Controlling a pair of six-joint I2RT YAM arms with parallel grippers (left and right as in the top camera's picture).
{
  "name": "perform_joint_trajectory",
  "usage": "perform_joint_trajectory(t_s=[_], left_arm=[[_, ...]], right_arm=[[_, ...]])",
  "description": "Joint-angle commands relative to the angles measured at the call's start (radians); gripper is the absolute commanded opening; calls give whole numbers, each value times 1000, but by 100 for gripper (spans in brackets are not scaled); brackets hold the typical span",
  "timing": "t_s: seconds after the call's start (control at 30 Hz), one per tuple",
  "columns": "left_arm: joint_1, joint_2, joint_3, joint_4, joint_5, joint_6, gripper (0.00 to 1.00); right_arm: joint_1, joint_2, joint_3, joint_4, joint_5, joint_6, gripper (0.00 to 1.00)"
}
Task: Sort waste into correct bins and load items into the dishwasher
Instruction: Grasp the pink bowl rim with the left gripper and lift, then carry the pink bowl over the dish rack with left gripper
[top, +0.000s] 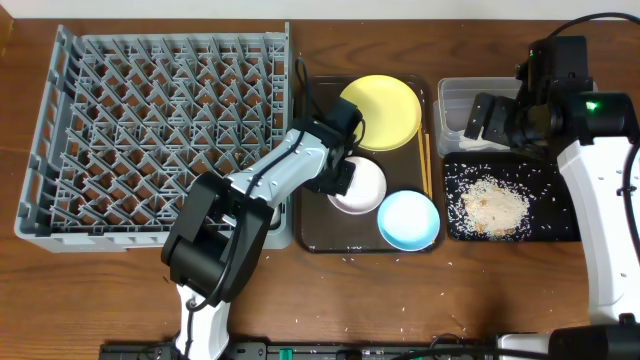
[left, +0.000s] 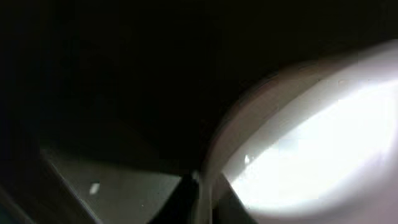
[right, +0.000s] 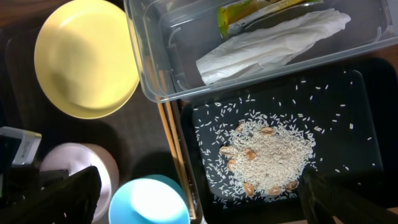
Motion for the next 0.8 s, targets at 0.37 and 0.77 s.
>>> perform_joint_trajectory(t_s=[0.37, 0.77], left_arm=[[220, -38, 0, -4, 488, -9, 8], [236, -437, 1, -20, 282, -18, 7]], right_arm=[[-3, 4, -7, -2, 10, -11, 99], [-3, 4, -7, -2, 10, -11, 99]])
